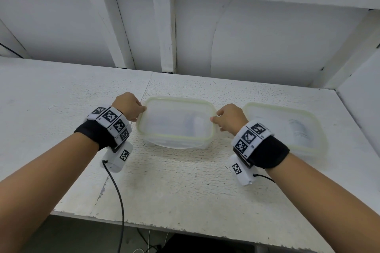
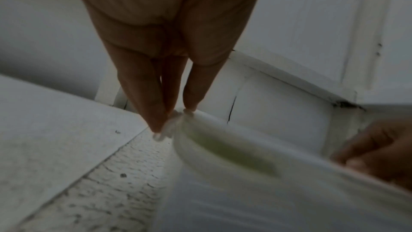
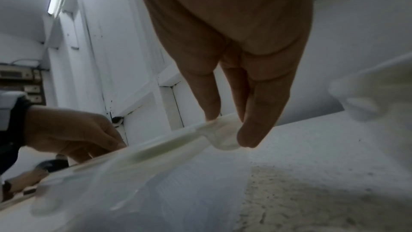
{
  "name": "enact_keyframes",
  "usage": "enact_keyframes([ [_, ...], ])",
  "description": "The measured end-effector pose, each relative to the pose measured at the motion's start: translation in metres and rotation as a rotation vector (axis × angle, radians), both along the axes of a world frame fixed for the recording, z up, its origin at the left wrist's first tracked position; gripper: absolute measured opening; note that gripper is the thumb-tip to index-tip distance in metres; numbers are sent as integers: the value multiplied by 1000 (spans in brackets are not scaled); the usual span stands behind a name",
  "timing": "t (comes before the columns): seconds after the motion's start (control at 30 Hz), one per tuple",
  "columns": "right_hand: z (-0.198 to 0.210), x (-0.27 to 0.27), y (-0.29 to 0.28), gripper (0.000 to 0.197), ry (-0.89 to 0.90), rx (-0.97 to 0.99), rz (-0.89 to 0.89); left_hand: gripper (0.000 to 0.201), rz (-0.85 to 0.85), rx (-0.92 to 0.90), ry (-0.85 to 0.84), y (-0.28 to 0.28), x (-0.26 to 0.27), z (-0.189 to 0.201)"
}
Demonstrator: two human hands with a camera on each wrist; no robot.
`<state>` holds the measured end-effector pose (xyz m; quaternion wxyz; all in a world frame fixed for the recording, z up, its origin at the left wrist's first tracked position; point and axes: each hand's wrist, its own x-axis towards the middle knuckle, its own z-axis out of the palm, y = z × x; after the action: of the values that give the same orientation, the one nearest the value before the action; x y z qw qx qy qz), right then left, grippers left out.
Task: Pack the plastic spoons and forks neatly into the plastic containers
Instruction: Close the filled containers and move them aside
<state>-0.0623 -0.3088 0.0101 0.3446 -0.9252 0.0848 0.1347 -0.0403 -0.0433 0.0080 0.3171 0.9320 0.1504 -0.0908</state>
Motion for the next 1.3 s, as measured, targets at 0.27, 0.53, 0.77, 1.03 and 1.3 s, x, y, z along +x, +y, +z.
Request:
enact_keyframes([
  [0.27, -15, 3, 1, 16, 5, 264, -151, 20, 112, -187, -15, 1, -5, -3],
  [0.53, -10, 9, 0, 22, 91, 230, -92, 24, 52, -212, 33, 0, -7, -1],
  [0.77, 26, 47, 17, 59, 98, -202, 326, 67, -618, 204, -134, -21, -33, -1],
  [1.03, 10, 72, 44, 49, 114, -288, 599, 87, -733, 376, -232, -26, -46, -21],
  [1.3, 10, 78, 42, 44, 128, -288, 630, 83, -713, 462, -275, -33, -44, -26],
])
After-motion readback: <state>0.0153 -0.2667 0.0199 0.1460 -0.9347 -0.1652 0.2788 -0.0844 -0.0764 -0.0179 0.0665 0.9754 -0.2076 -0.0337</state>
